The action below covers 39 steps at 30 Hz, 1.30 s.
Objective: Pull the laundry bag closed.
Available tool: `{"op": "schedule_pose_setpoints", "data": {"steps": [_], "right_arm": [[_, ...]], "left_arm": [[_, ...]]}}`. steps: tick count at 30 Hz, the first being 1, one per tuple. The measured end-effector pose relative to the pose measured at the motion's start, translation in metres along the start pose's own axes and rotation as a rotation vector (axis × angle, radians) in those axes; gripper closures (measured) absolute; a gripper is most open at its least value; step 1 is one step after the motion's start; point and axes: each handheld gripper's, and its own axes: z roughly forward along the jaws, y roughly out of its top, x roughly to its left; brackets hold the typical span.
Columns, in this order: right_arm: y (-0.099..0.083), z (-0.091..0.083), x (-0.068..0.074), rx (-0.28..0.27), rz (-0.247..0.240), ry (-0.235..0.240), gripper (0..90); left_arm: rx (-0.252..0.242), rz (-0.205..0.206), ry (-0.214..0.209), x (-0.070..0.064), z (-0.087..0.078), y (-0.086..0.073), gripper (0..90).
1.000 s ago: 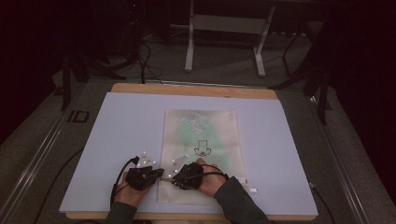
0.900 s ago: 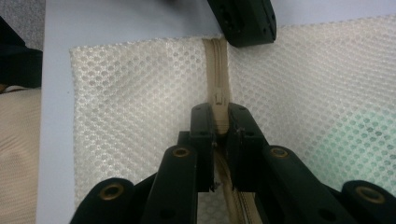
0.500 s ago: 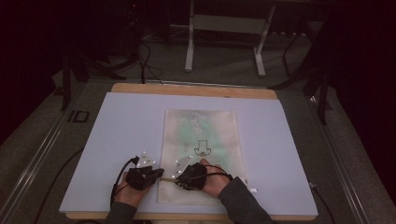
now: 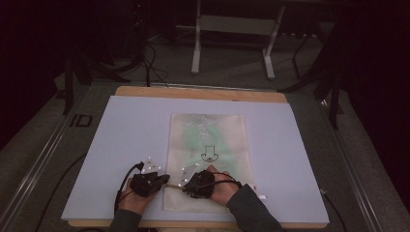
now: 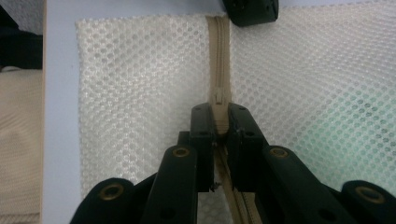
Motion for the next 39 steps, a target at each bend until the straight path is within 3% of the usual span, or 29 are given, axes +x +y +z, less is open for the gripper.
{"op": "schedule_pose_setpoints", "data": {"steps": [33,39], "right_arm": [[-0.009,-0.008,0.007,0.034,-0.031,-0.026,82.2],[-0.014,-0.010,0.007,0.029,-0.018,-0.030,82.2]], "left_arm": [[-0.001,-0.002,0.001,0.000,0.000,0.000,89.1],[0.000,-0.002,0.002,0.000,0.000,0.000,89.1]]}}
